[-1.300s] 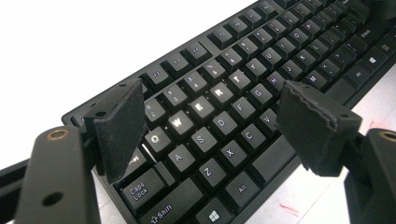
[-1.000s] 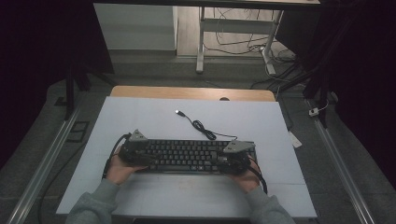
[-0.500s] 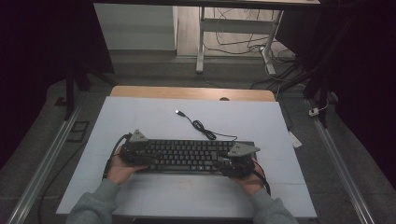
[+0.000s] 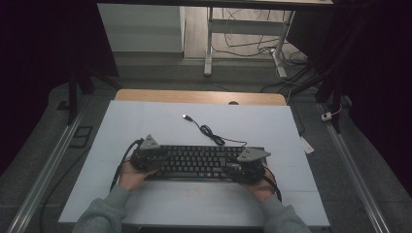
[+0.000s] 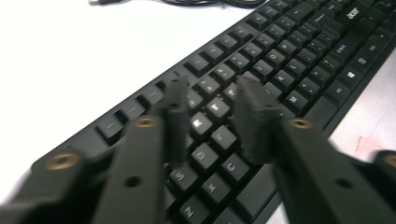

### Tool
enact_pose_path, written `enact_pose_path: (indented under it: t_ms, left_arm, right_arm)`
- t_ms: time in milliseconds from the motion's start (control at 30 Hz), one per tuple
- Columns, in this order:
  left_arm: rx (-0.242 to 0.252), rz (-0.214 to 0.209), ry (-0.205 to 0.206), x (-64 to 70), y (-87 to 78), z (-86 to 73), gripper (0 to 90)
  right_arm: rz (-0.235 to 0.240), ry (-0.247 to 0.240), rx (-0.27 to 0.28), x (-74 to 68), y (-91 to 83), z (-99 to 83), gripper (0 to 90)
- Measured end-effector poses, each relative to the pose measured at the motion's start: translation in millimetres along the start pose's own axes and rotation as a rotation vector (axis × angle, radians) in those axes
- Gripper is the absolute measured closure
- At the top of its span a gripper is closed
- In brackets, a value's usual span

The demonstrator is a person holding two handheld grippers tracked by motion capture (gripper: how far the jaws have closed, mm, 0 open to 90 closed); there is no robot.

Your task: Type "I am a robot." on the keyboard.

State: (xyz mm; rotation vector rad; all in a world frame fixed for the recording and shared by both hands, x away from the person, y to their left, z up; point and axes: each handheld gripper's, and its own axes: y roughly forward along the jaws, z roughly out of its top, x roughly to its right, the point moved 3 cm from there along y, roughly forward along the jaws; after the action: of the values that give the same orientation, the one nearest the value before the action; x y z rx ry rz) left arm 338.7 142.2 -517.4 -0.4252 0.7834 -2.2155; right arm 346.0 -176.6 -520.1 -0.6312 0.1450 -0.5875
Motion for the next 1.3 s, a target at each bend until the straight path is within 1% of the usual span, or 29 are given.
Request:
enact_pose_path:
  t_ms: [100, 167, 300, 367, 600, 933, 1067, 1133, 1300]
  left_arm:
    - [-0.015, -0.012, 0.011, 2.3, 5.8, 0.5, 82.7]
    - [-0.027, -0.017, 0.014, 3.2, 9.6, 0.5, 88.6]
    - [-0.042, -0.020, 0.015, 3.7, 17.1, 1.8, 88.8]
    - [-0.049, -0.019, 0.020, 4.0, 21.0, 2.9, 88.8]
    - [-0.073, -0.010, 0.018, 4.2, 33.0, 4.4, 88.8]
    - [-0.099, -0.007, 0.019, 4.8, 39.5, 2.6, 88.7]
    - [-0.096, -0.007, 0.016, 4.7, 40.9, 2.5, 88.8]
    - [-0.107, -0.003, 0.015, 4.5, 43.4, 1.2, 88.8]
    - [-0.103, 0.001, 0.015, 4.6, 42.3, 2.0, 88.8]
  right_arm:
    - [-0.003, 0.004, -0.008, 0.0, 0.5, -0.5, 48.5]
    - [-0.003, 0.004, -0.010, 0.0, 0.8, -0.6, 48.5]
    - [0.006, 0.000, -0.010, -0.6, 2.1, -0.8, 48.4]
    - [0.005, -0.002, -0.015, -0.9, 2.9, -1.1, 48.3]
    - [0.006, -0.003, -0.019, -1.7, 4.1, -1.3, 48.3]
    - [0.007, -0.003, -0.024, -2.1, 4.8, -1.6, 48.1]
    - [0.007, -0.004, -0.029, -2.1, 4.9, -1.8, 48.0]
    - [0.006, -0.004, -0.029, -2.0, 5.0, -1.9, 48.0]
    - [0.004, -0.004, -0.030, -2.2, 5.2, -1.9, 48.0]
